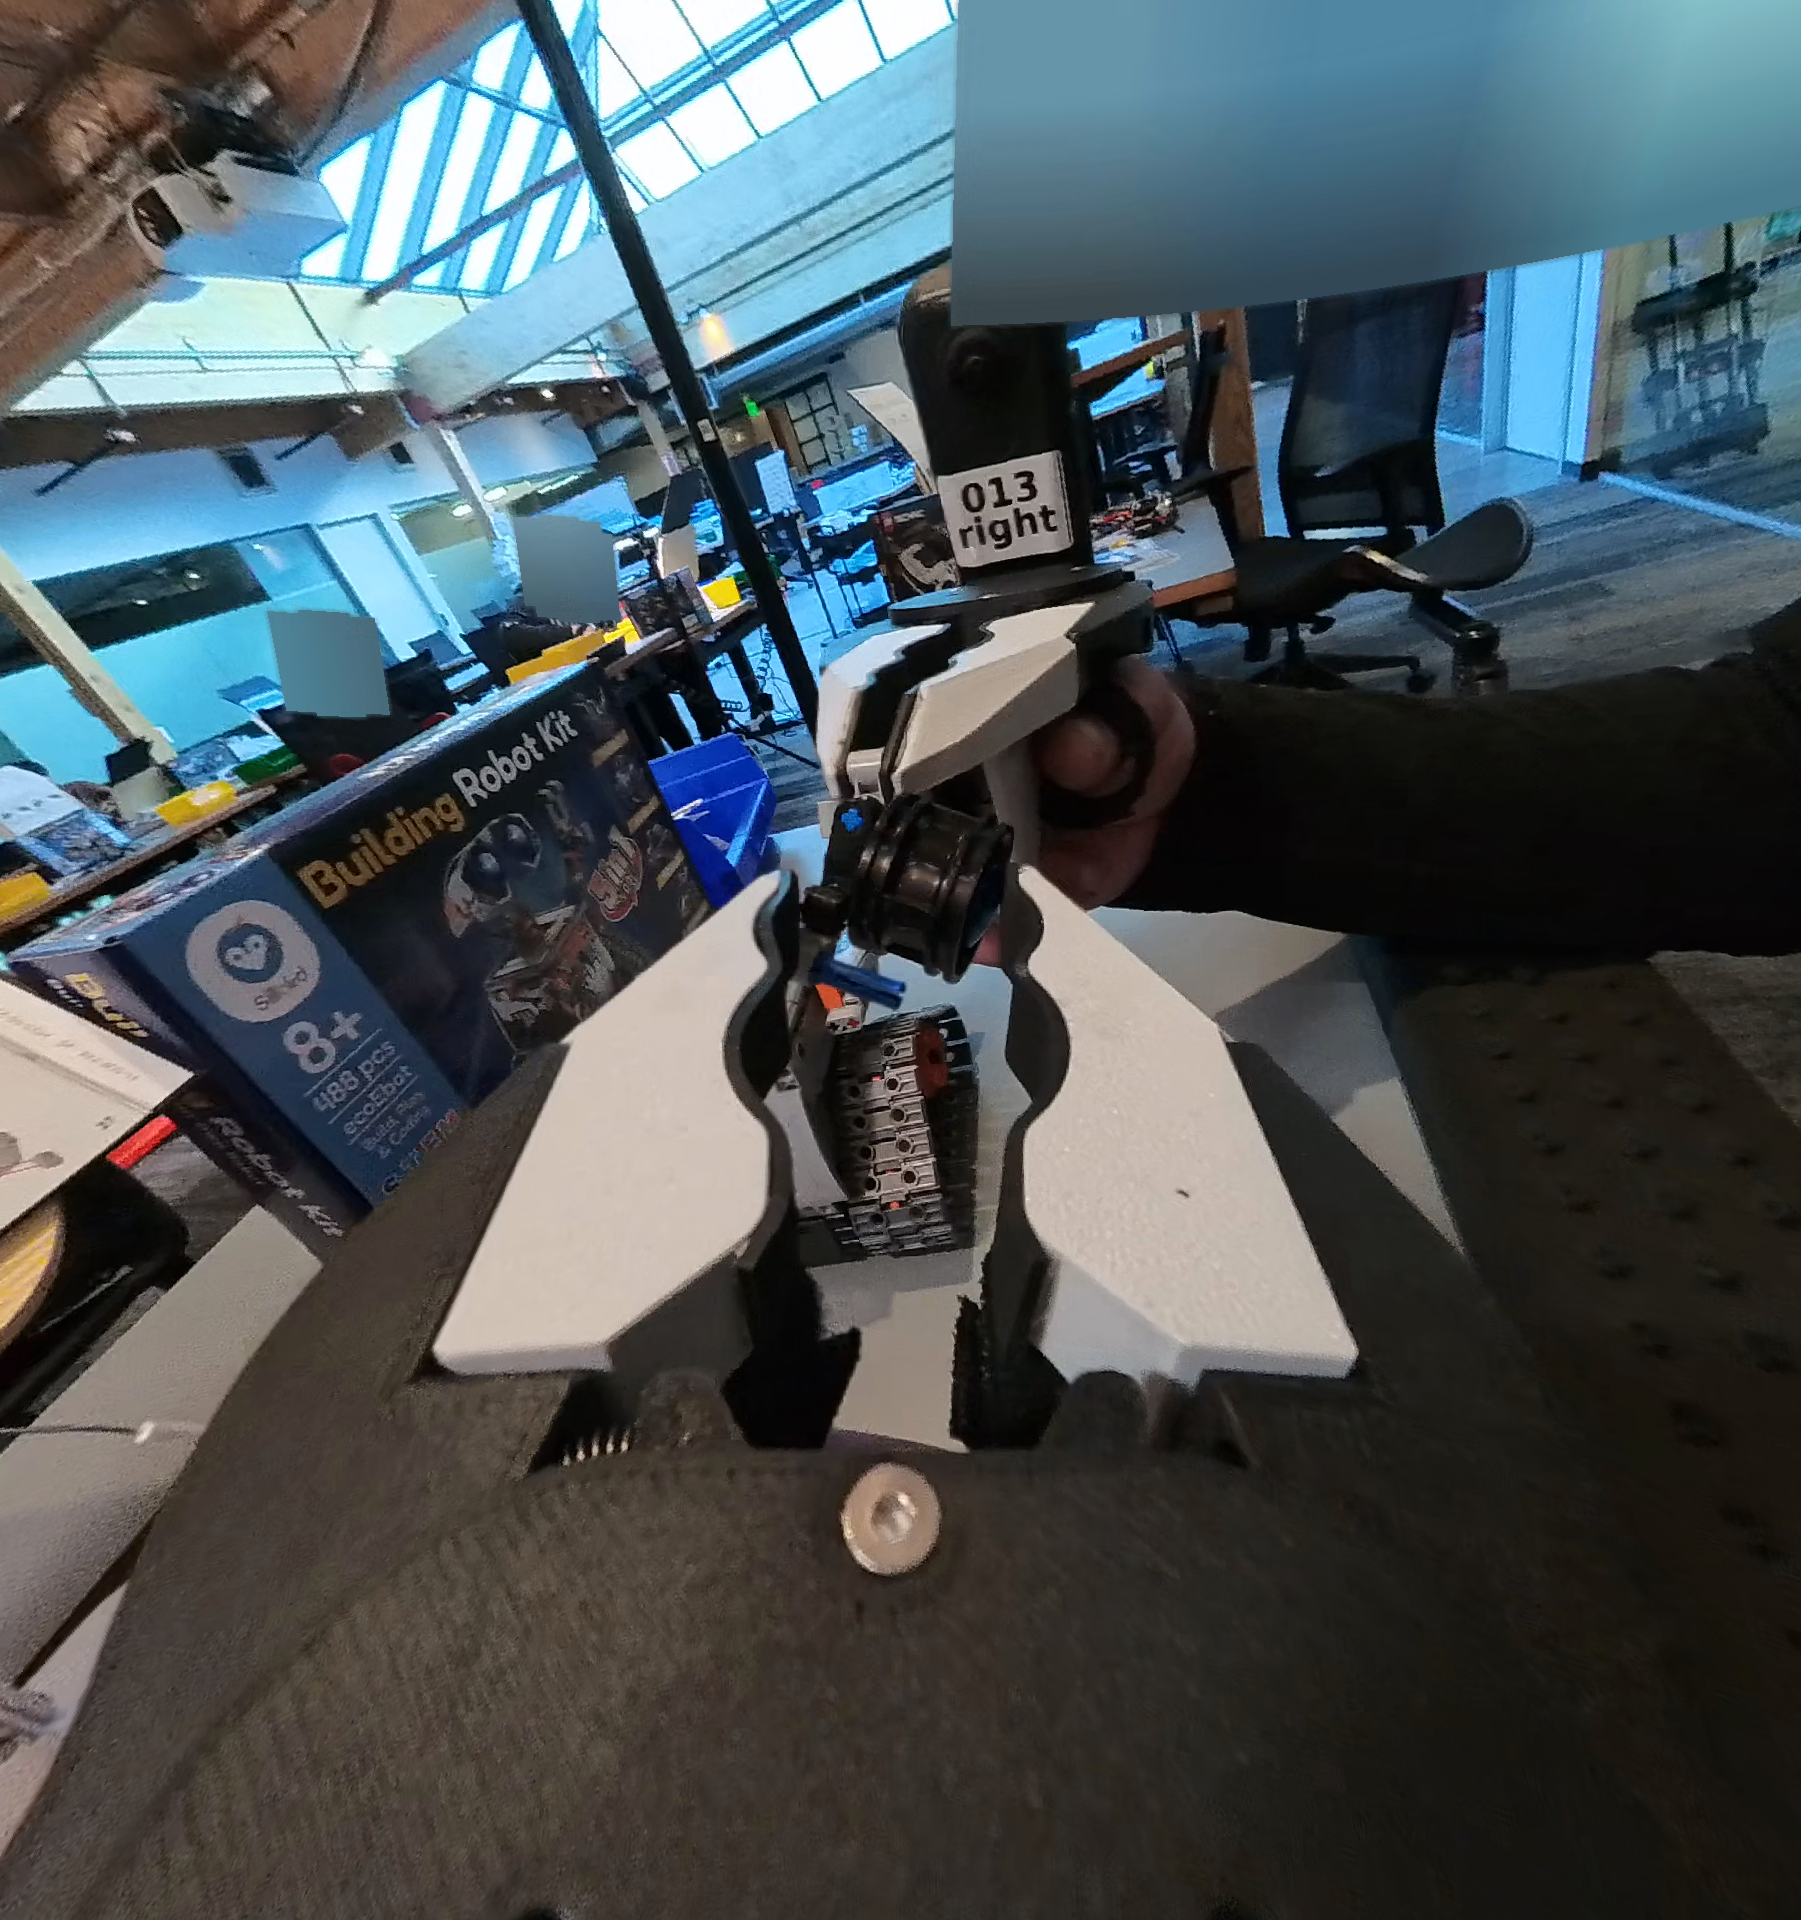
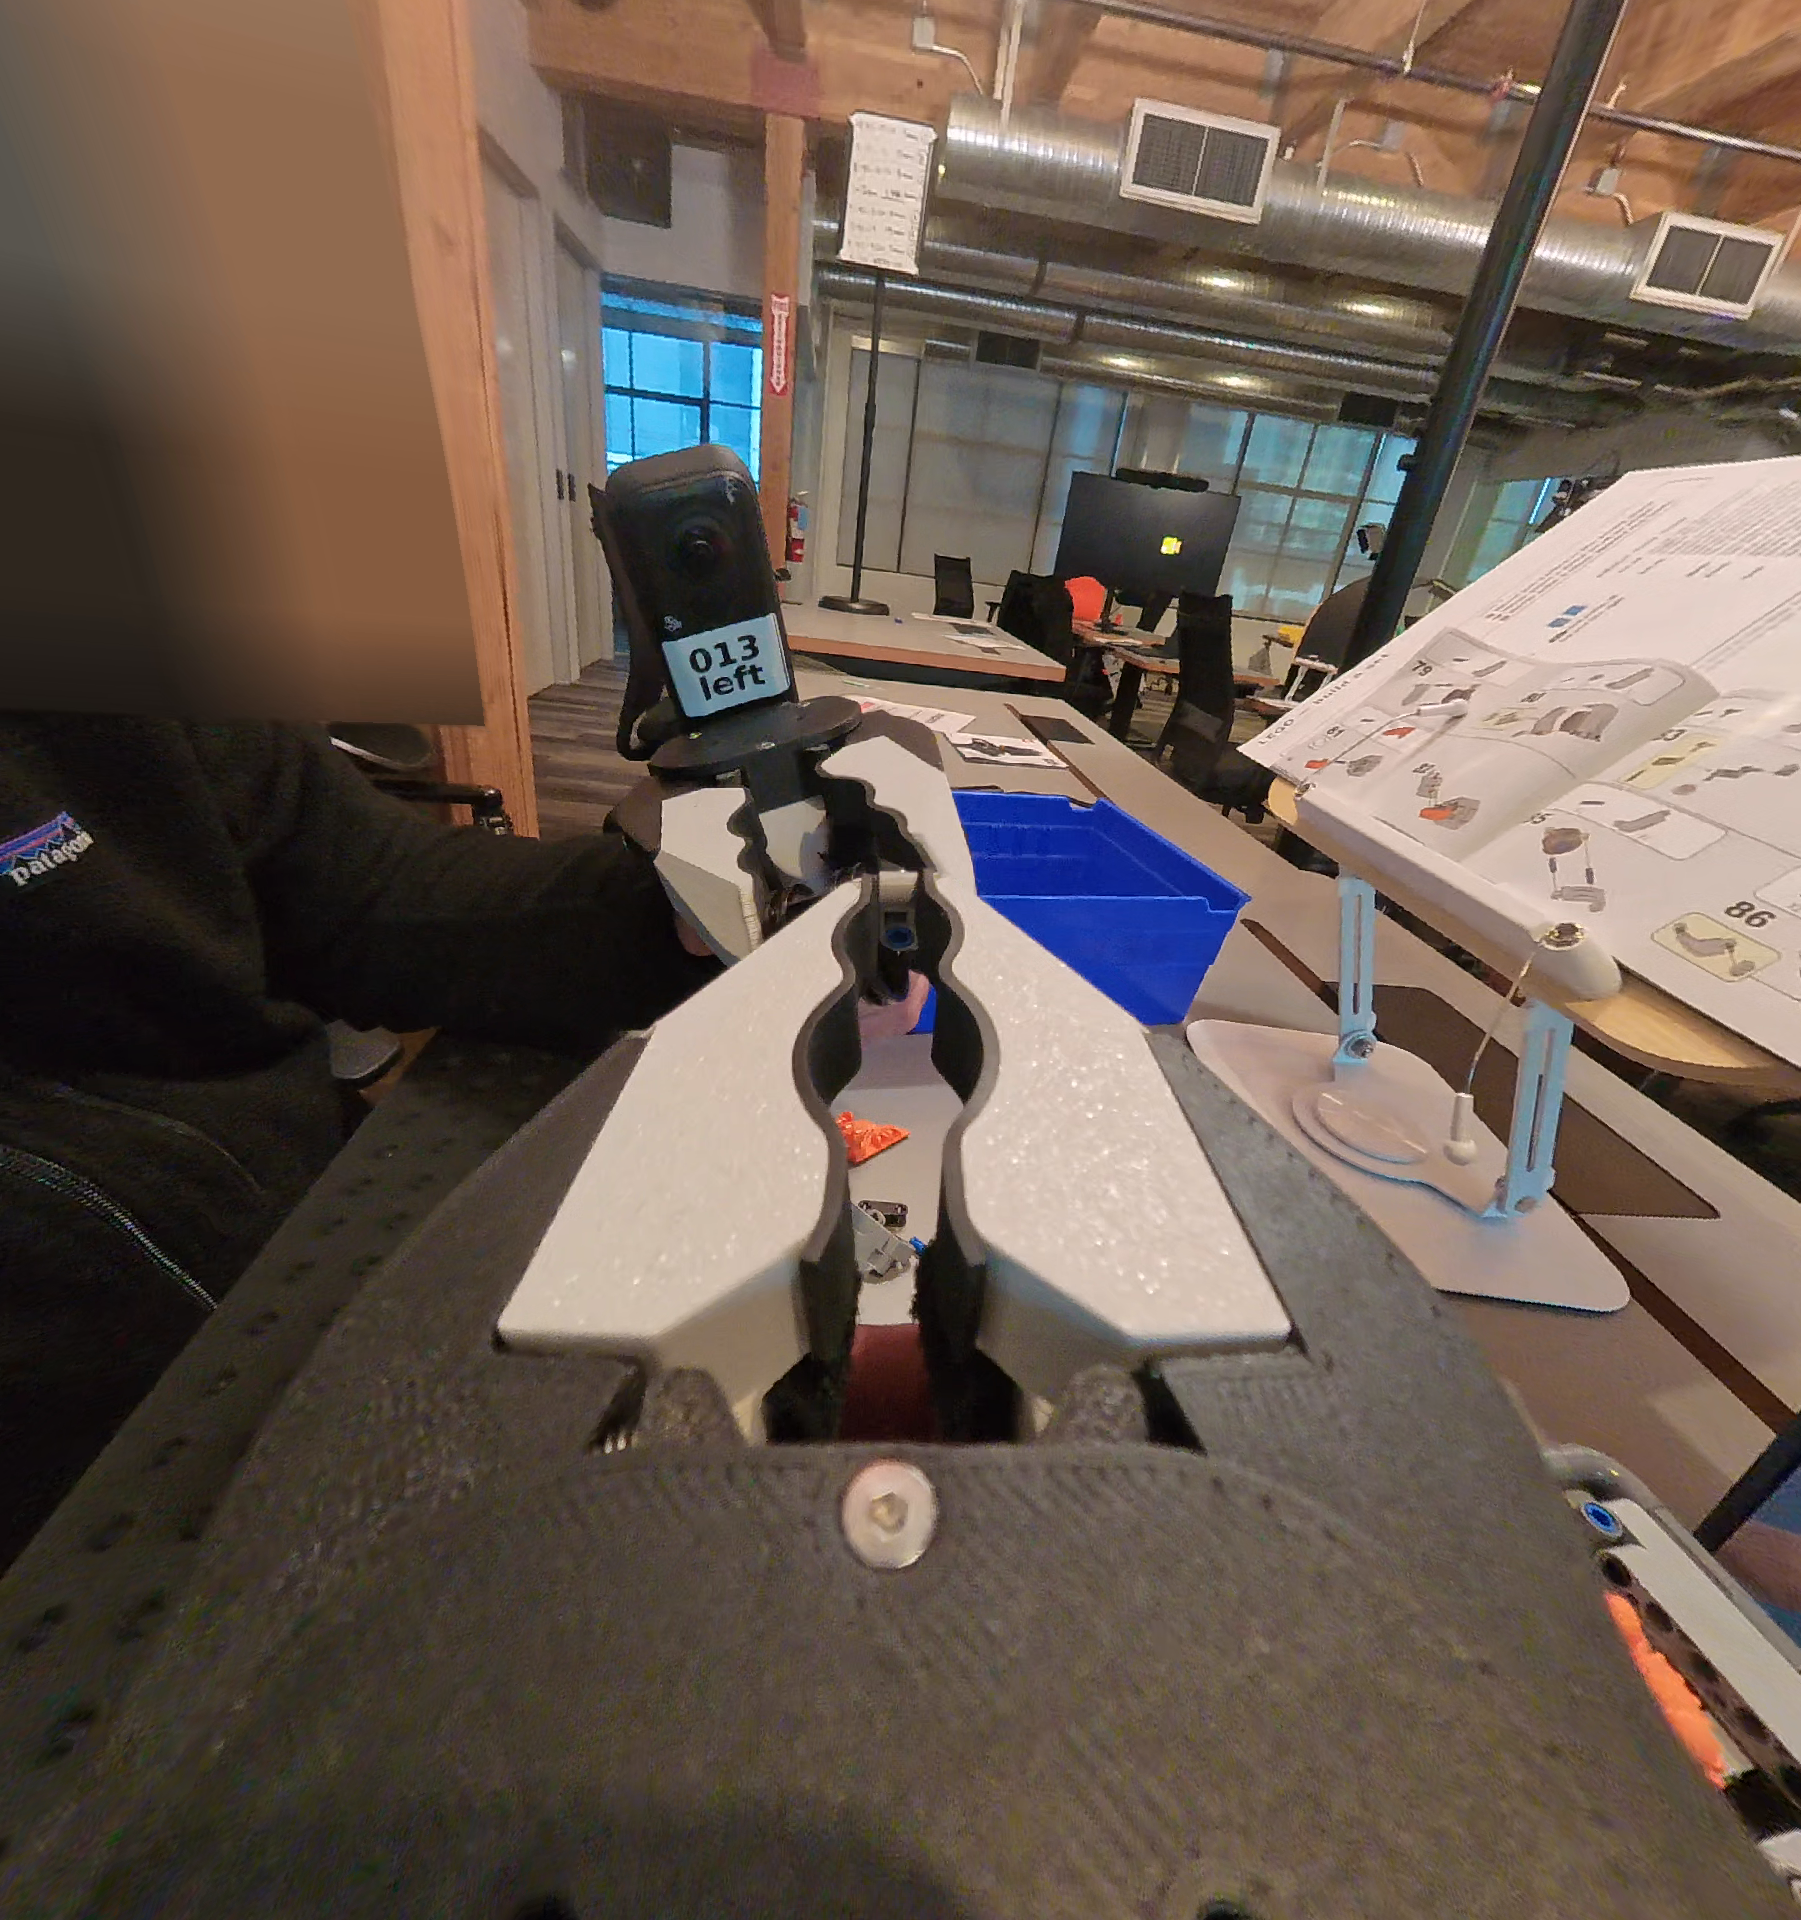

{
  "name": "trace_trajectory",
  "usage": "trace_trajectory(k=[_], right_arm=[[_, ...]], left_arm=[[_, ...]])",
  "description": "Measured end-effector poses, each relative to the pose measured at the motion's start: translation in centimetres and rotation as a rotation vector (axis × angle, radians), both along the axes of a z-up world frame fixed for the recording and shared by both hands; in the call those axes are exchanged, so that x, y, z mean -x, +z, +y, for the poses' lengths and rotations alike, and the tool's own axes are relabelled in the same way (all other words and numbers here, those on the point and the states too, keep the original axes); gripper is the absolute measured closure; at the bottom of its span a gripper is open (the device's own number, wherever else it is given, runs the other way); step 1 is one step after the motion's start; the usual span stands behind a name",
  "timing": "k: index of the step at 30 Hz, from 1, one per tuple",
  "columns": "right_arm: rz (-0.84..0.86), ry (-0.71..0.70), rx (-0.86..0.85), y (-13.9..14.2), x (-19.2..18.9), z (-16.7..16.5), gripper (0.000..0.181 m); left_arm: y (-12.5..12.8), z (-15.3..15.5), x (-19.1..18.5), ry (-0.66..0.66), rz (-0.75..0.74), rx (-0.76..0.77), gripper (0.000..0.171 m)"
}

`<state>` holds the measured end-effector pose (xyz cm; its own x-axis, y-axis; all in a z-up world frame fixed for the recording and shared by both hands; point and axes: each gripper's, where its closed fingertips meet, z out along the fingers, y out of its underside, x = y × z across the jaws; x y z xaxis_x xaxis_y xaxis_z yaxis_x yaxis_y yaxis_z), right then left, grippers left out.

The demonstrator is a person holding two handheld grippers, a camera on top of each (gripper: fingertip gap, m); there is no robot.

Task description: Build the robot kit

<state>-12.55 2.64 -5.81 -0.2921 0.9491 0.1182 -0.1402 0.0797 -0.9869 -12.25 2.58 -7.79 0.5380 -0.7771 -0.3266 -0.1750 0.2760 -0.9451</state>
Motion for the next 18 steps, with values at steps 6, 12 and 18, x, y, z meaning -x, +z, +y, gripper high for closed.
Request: trace_trajectory(k=[6,12,18], right_arm=[[0.015,-0.047,-0.059,0.1,0.1,0.1,0.177],[0.034,-0.083,-0.140,0.4,-0.1,-0.1,0.177],[0.070,-0.043,-0.091,1.1,-0.7,-0.4,0.160]], left_arm=[[0.0,0.1,0.0,-0.006,-0.035,0.037,0.137],[0.1,0.0,-0.3,-0.027,-0.073,0.082,0.138],[0.4,-0.1,-0.3,-0.038,-0.096,0.087,0.137]])
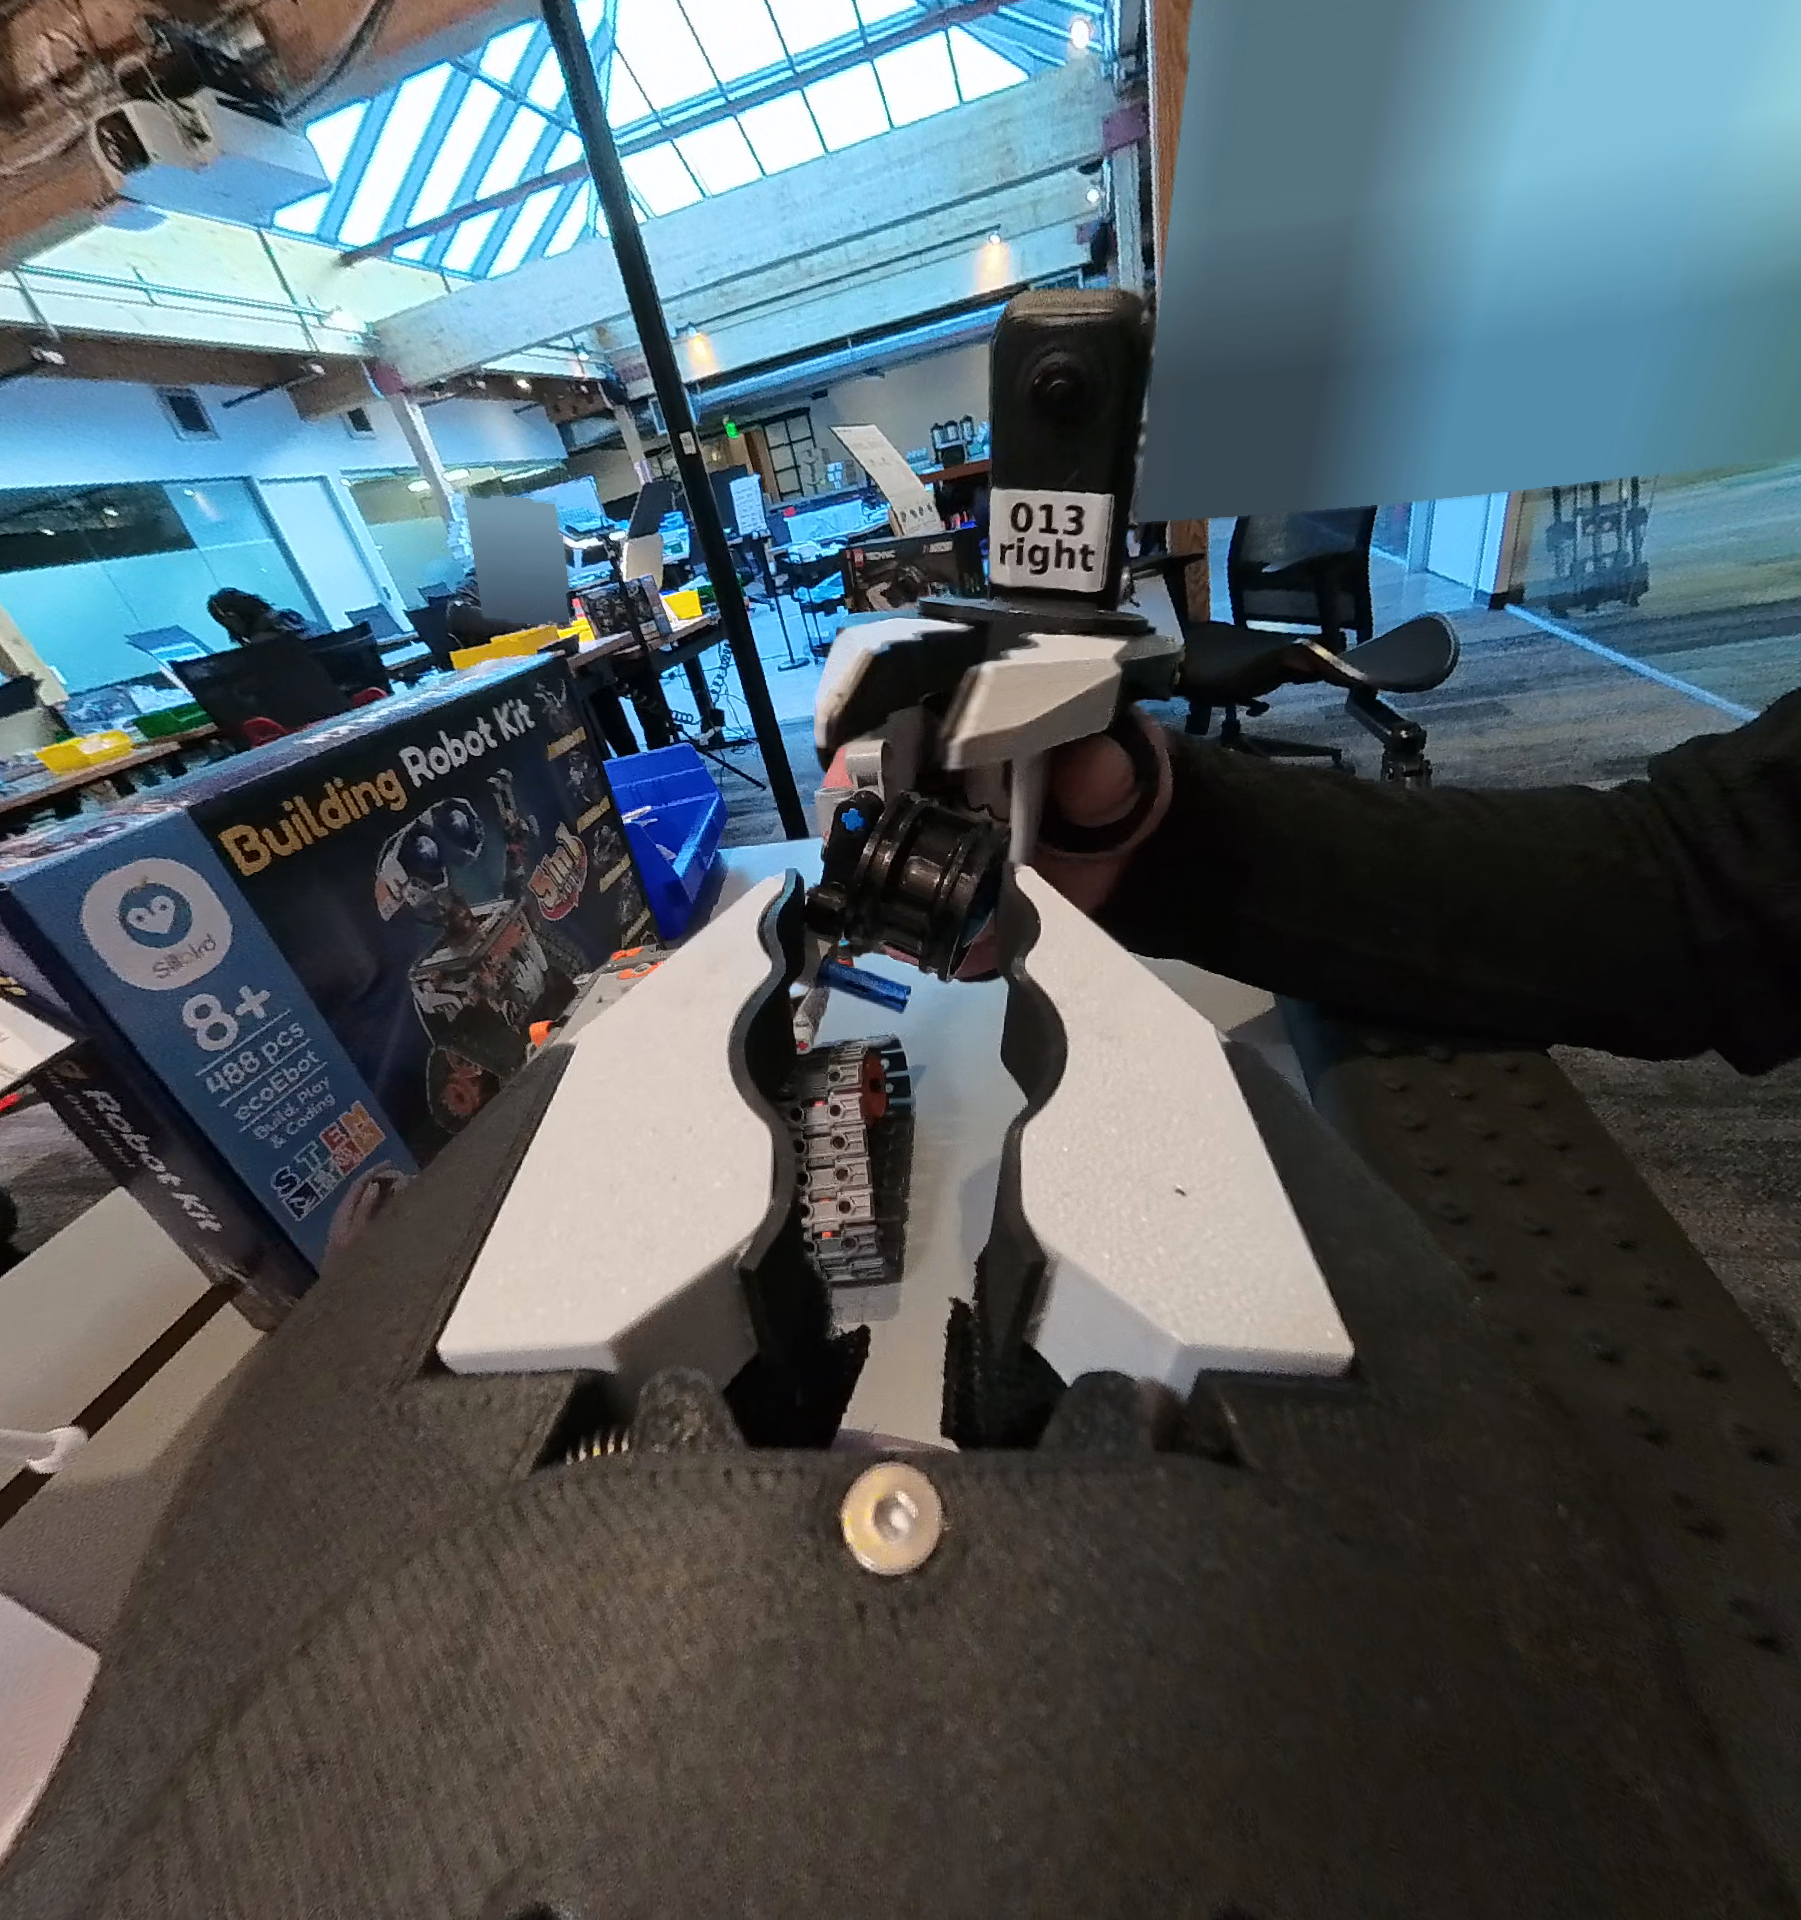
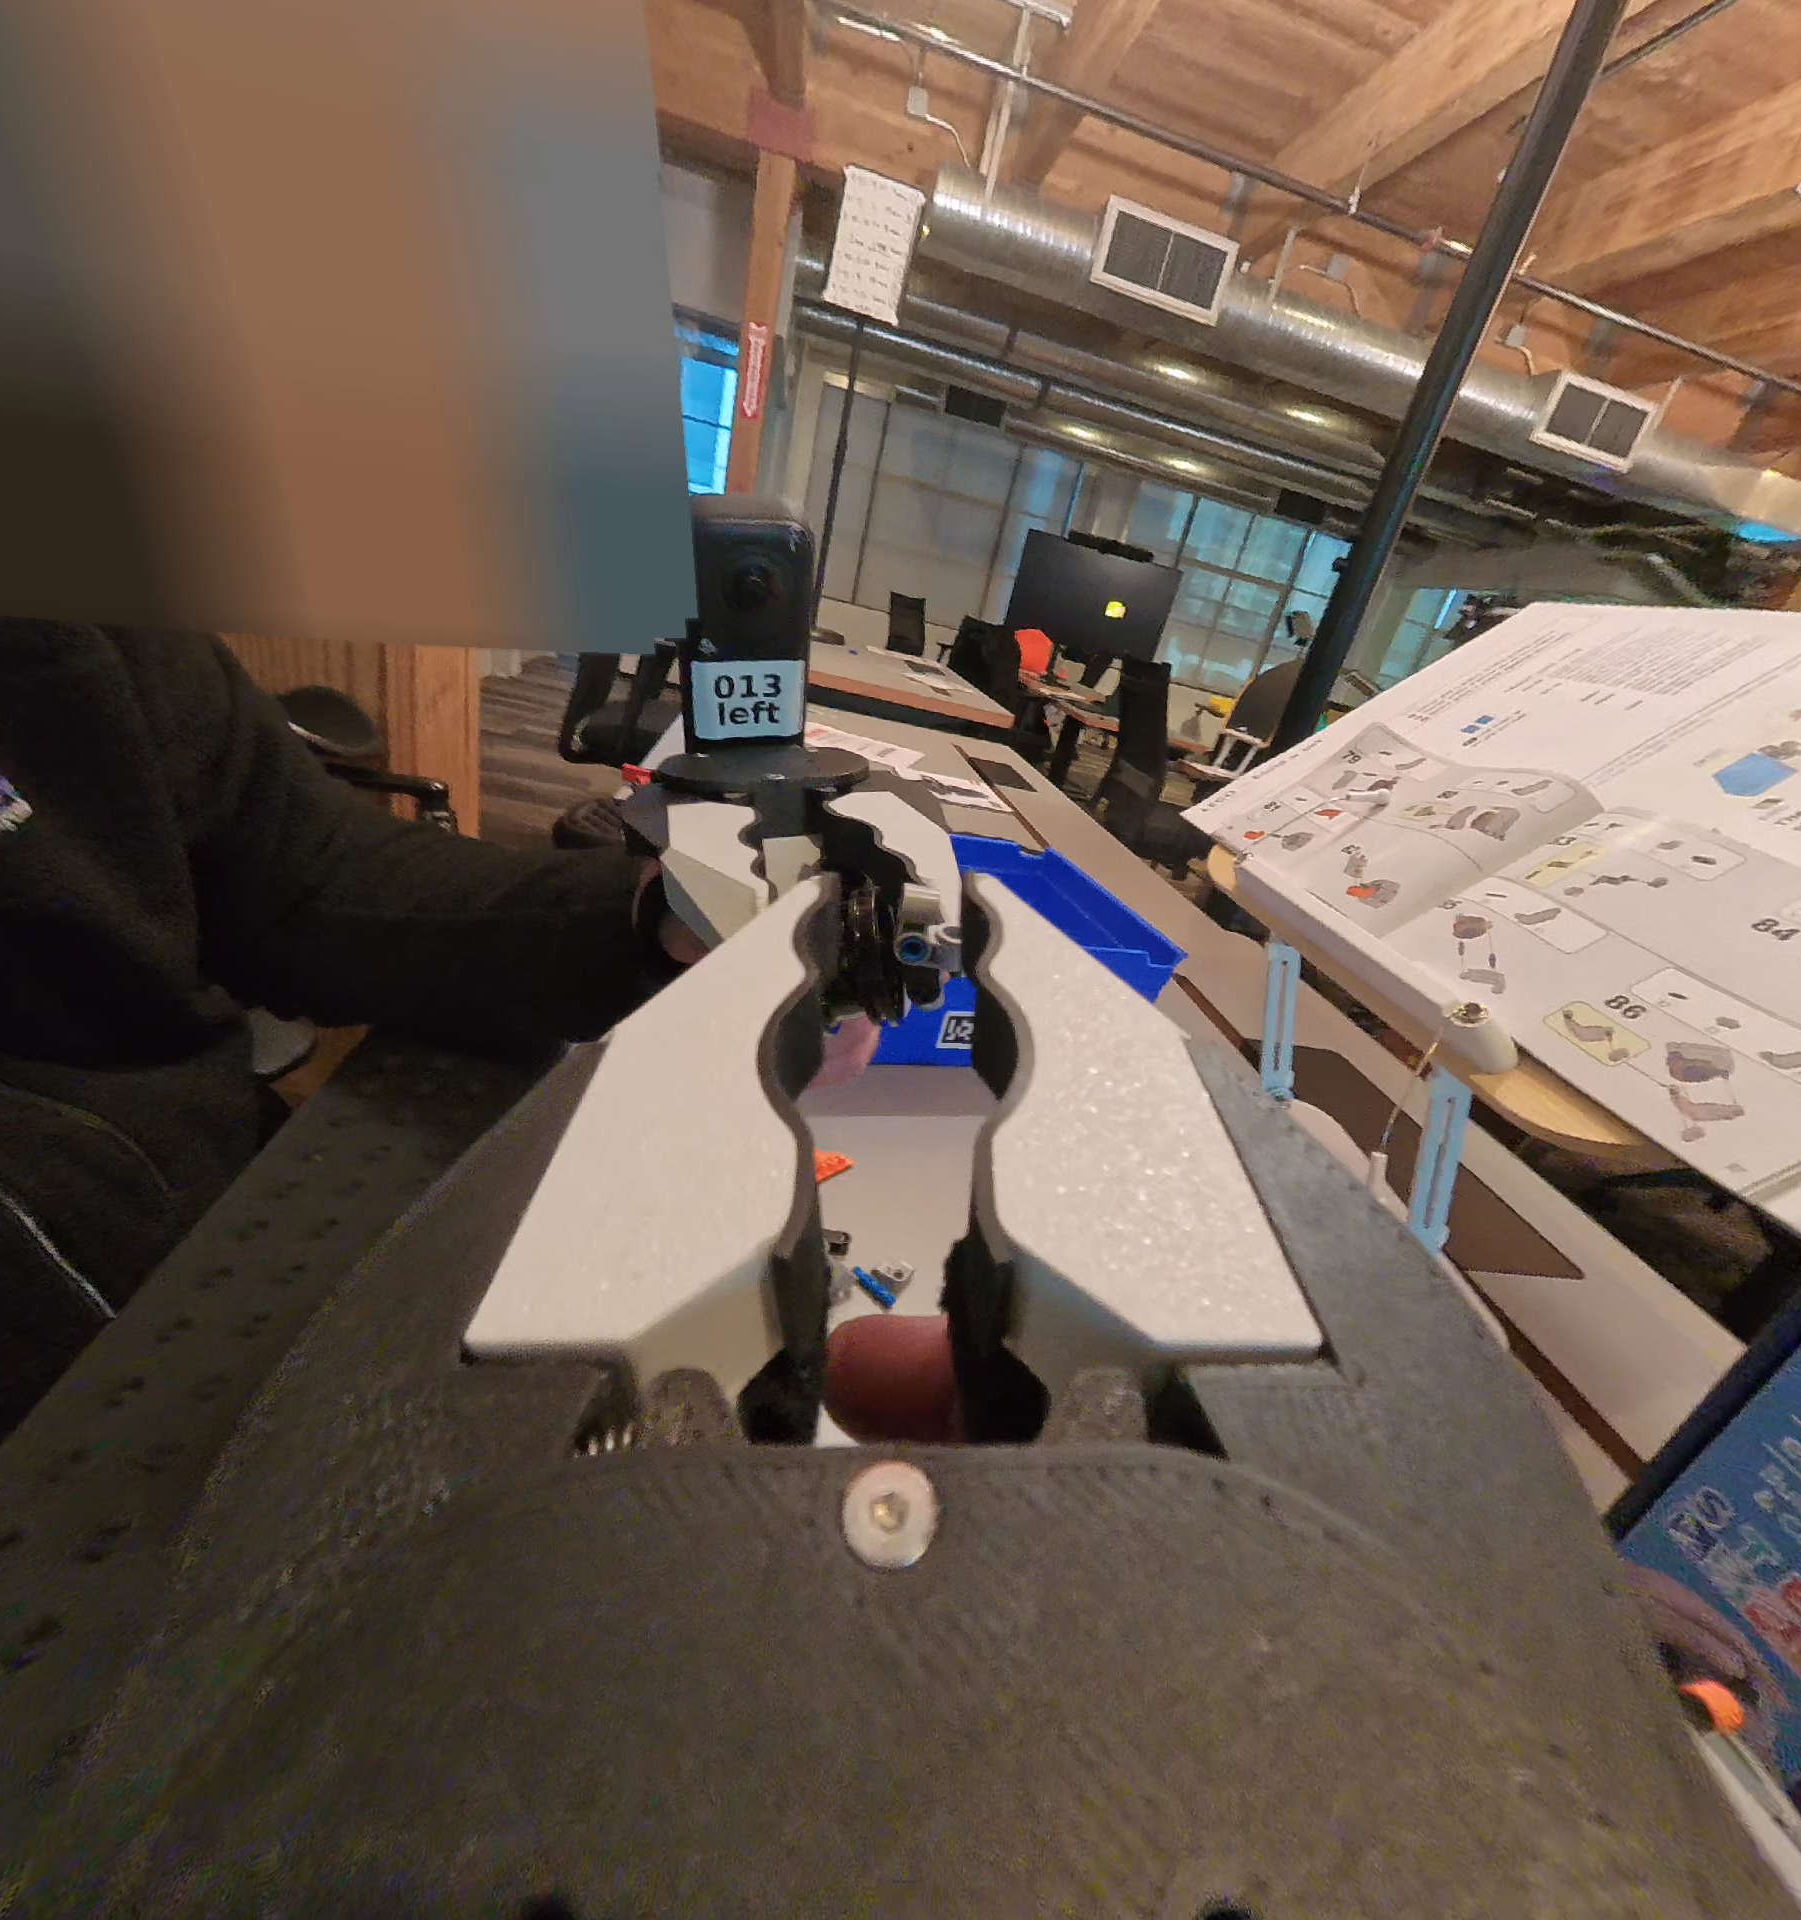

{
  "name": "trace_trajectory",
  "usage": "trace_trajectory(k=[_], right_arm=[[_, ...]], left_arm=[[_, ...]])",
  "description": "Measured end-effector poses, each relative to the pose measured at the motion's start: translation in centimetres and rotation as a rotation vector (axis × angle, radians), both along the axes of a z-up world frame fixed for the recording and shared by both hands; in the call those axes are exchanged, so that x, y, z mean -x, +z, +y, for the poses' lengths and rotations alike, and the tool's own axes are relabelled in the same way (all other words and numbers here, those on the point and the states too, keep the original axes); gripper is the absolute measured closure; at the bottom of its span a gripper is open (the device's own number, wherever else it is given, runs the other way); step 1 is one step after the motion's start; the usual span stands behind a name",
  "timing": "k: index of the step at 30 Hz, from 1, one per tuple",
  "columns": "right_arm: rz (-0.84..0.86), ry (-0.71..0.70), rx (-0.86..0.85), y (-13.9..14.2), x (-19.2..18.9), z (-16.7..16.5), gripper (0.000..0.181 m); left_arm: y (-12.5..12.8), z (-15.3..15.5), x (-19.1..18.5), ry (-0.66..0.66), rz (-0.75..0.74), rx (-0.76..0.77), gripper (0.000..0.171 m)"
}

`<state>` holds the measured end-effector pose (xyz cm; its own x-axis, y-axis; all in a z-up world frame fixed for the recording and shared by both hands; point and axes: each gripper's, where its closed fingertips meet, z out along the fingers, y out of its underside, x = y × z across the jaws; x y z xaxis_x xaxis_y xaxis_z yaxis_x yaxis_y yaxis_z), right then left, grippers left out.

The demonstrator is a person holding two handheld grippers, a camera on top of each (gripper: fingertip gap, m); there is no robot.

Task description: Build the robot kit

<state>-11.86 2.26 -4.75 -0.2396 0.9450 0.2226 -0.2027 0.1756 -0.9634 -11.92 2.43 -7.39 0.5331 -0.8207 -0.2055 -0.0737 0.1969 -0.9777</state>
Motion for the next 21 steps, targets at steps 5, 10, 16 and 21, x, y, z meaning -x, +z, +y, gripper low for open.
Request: trace_trajectory(k=[5,10,16,21], right_arm=[[-0.054,0.026,-0.030,-0.8,0.1,-0.8,0.147],[-0.037,-0.041,-0.077,-0.7,0.4,-0.3,0.165],[-0.017,-0.078,-0.115,-0.5,0.5,-0.3,0.170],[0.022,-0.092,-0.073,0.5,-0.1,0.4,0.161]], left_arm=[[0.0,-0.1,-0.3,0.001,0.004,-0.002,0.137],[-0.1,0.0,-0.3,-0.005,-0.010,0.006,0.138],[0.0,0.1,-0.4,-0.013,-0.039,0.028,0.138],[0.0,0.3,-0.1,0.003,-0.029,0.019,0.138]])
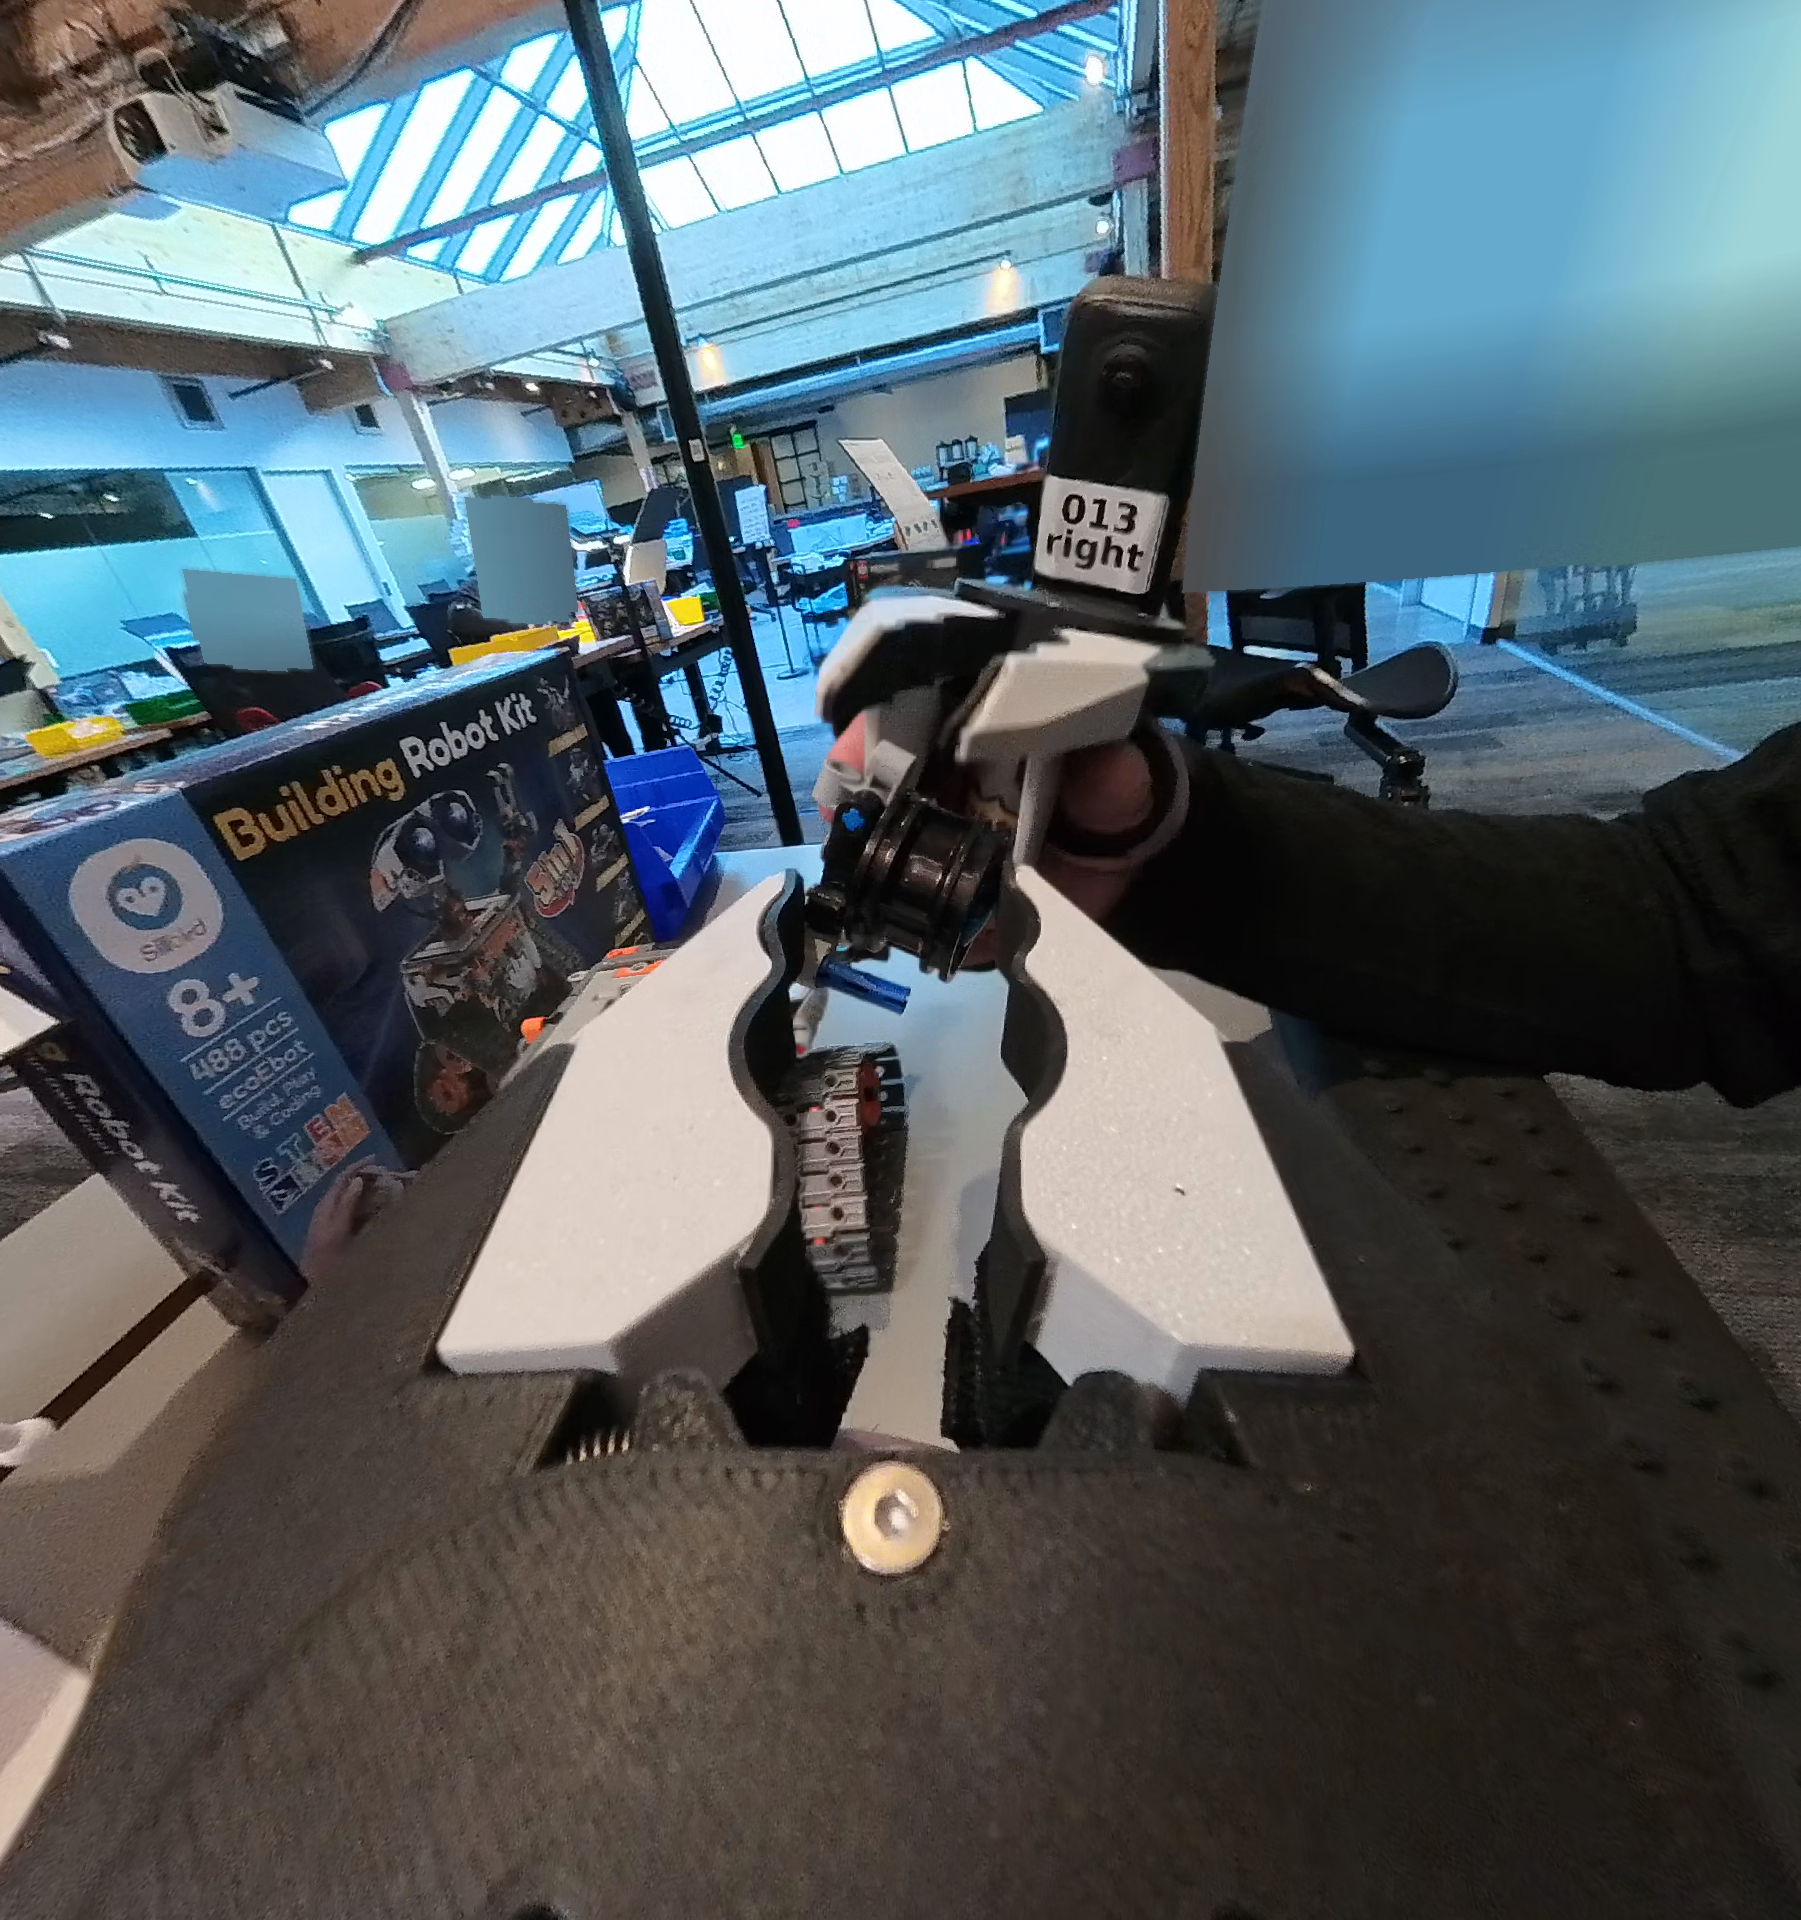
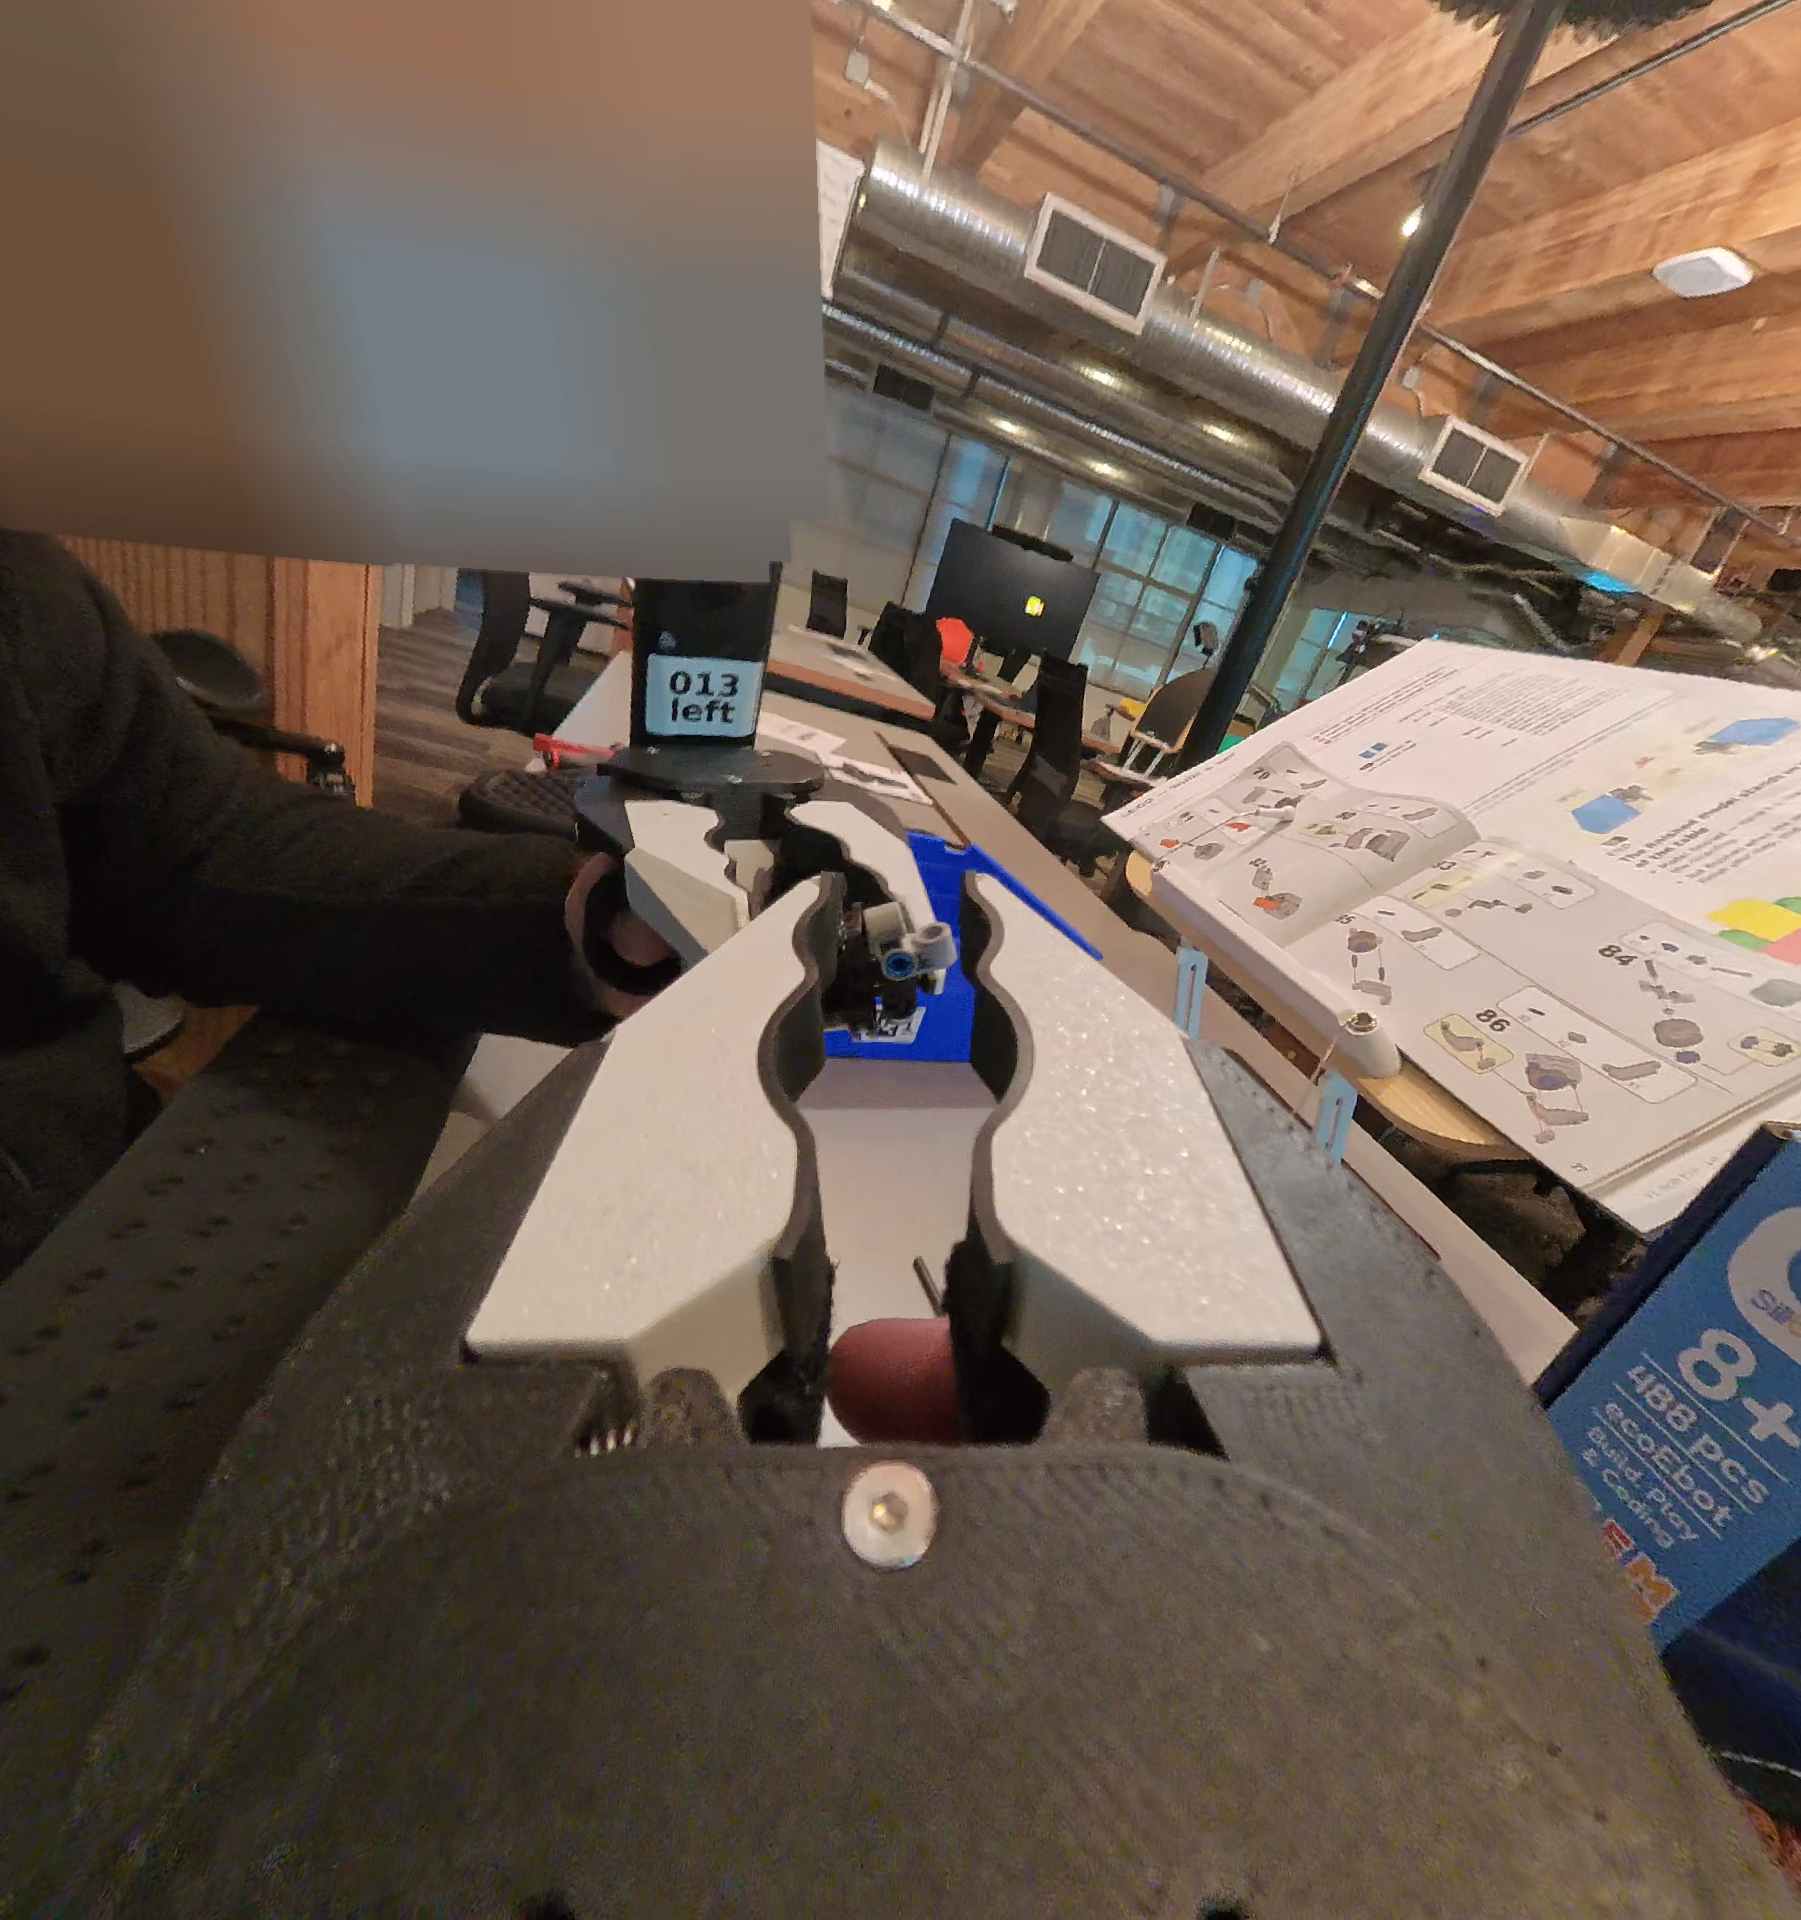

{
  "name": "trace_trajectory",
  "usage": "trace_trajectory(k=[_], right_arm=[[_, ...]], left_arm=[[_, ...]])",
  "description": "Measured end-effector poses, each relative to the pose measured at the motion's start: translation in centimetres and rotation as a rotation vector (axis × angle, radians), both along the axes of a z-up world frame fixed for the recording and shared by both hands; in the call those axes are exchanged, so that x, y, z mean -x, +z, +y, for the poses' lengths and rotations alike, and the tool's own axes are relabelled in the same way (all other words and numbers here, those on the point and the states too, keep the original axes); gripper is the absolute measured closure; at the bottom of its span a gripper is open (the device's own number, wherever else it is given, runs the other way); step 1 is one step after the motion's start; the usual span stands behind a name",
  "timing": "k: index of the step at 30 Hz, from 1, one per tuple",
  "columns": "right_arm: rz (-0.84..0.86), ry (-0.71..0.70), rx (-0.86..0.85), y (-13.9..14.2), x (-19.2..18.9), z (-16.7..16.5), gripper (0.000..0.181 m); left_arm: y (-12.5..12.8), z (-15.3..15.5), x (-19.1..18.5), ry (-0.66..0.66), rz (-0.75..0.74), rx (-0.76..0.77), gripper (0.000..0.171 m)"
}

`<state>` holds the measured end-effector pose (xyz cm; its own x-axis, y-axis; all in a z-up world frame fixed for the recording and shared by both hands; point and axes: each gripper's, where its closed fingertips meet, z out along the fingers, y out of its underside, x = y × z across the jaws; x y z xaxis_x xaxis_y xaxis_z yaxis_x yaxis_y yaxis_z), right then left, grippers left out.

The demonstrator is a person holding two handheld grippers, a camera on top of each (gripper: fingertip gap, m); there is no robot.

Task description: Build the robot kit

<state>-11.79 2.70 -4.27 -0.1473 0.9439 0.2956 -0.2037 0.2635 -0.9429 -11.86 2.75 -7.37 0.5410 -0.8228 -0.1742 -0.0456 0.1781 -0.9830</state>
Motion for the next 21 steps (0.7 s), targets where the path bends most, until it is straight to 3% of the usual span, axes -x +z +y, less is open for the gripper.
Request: trace_trajectory(k=[6,10,12,16,21], right_arm=[[-0.027,-0.043,-0.005,-0.1,-0.2,0.6,0.157],[-0.086,-0.079,-0.036,-1.2,0.7,0.5,0.157],[-0.112,-0.100,-0.046,-1.7,0.9,0.8,0.158],[-0.184,-0.143,-0.070,-3.4,1.3,1.8,0.160],[-0.219,-0.156,-0.067,-4.4,1.5,2.3,0.162]], left_arm=[[0.9,0.4,3.4,0.158,0.108,-0.060,0.138],[0.0,0.2,5.0,0.242,0.152,0.023,0.138],[-3.1,0.5,4.7,0.243,0.203,0.137,0.138],[-11.8,0.8,4.2,0.232,0.480,0.370,0.137],[-17.8,1.3,4.4,0.268,0.734,0.484,0.137]])
